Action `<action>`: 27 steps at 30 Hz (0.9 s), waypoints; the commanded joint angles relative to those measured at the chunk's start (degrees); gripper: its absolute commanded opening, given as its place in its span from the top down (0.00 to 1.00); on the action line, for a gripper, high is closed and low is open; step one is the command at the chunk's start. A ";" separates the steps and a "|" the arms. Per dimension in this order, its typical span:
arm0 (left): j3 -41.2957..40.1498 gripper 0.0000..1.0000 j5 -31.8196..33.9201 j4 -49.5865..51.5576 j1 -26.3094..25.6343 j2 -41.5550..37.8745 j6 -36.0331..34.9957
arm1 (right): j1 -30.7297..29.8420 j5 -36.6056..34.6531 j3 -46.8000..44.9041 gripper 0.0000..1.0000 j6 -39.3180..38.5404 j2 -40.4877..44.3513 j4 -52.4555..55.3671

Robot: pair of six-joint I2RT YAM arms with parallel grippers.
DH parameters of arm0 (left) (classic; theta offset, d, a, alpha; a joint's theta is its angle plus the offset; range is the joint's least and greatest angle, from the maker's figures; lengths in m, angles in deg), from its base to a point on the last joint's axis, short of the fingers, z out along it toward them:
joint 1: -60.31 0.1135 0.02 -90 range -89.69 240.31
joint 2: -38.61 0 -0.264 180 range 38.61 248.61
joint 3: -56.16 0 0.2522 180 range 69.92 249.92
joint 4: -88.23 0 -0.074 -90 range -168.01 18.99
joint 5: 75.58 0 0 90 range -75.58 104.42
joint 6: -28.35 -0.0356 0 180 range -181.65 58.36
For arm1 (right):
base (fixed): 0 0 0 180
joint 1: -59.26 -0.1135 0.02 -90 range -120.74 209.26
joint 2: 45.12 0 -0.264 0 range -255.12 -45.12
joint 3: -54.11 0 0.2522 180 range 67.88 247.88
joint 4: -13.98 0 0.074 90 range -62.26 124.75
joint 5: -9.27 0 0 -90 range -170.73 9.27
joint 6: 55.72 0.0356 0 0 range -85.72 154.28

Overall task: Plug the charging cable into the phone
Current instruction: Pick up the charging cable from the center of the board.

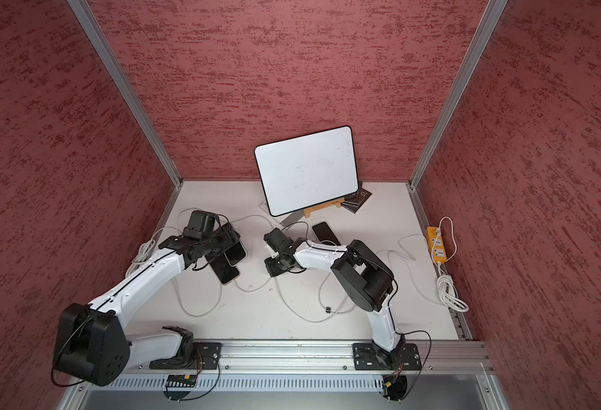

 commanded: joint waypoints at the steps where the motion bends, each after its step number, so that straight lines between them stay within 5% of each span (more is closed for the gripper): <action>1: -0.22 1.00 -0.77 -1.62 0.42 0.03 -1.17 | -0.85 -2.56 1.63 0.74 -0.40 0.13 3.21; 27: -1.02 1.00 -1.24 -2.05 1.16 0.14 -1.24 | -3.24 -8.32 7.03 0.76 -1.27 -4.22 10.94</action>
